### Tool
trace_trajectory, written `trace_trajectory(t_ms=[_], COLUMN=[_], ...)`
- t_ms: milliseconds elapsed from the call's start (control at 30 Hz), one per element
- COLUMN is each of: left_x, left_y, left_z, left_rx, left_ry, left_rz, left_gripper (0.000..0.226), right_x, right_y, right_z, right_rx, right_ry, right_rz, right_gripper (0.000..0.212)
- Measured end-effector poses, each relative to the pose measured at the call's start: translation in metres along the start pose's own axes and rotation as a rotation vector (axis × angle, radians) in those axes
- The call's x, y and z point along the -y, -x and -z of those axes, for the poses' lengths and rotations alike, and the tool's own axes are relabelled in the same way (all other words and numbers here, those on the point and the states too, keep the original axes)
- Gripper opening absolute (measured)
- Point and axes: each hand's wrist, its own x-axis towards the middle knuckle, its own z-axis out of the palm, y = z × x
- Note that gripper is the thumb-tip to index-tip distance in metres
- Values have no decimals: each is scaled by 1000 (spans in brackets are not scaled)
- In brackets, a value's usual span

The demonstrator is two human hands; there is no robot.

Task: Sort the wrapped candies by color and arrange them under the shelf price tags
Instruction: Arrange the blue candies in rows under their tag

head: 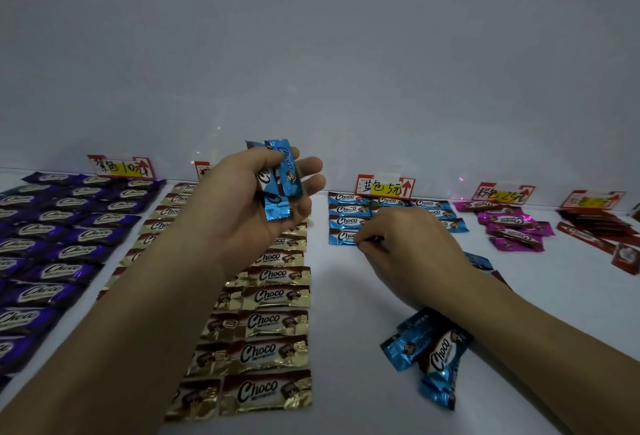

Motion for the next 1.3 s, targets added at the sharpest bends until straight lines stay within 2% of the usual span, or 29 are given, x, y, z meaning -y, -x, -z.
trace_trajectory(t_ms=[167,233,267,333,400,433,533,633,700,767,933,1033,1167,1300], left_x=[4,6,7,11,15,18,26,30,32,34,42,45,46,45], left_y=[2,3,4,4,5,6,10,10,9,5,-3,-1,0,3], left_z=[-4,-6,-6,-7,-7,-7,-11,-14,-14,-13,-5,-8,-10,-12], left_rx=[10,-19,-30,-22,1,20,111,115,79,50,77,77,55,57], left_ry=[-136,-191,-229,-334,-497,-576,-752,-787,-829,-981,-1278,-1345,-1291,-1258], left_rz=[-1,-21,-32,-54,-85,-98,-106,-118,-156,-235,-362,-393,-383,-376], left_gripper=[18,16,14,12,17,20,23,19,13,7,8,15,16,15], right_x=[-1,-2,-1,1,6,9,10,6,-3,-20,-68,-68,-65,-65], right_y=[0,0,0,2,5,6,8,9,7,2,4,16,11,7], right_z=[-2,3,8,24,38,43,50,56,63,74,68,43,26,17], right_rx=[0,-65,-137,-232,-167,-126,-28,-11,-94,-170,-99,-136,-112,-49], right_ry=[91,36,-85,-513,-918,-1017,-1091,-1142,-1085,-902,-252,-205,-146,-98], right_rz=[2,3,-13,-90,-173,-190,-204,-249,-278,-270,-99,8,195,250], right_gripper=[19,18,16,14,16,20,27,22,15,18,19,18,19,18])
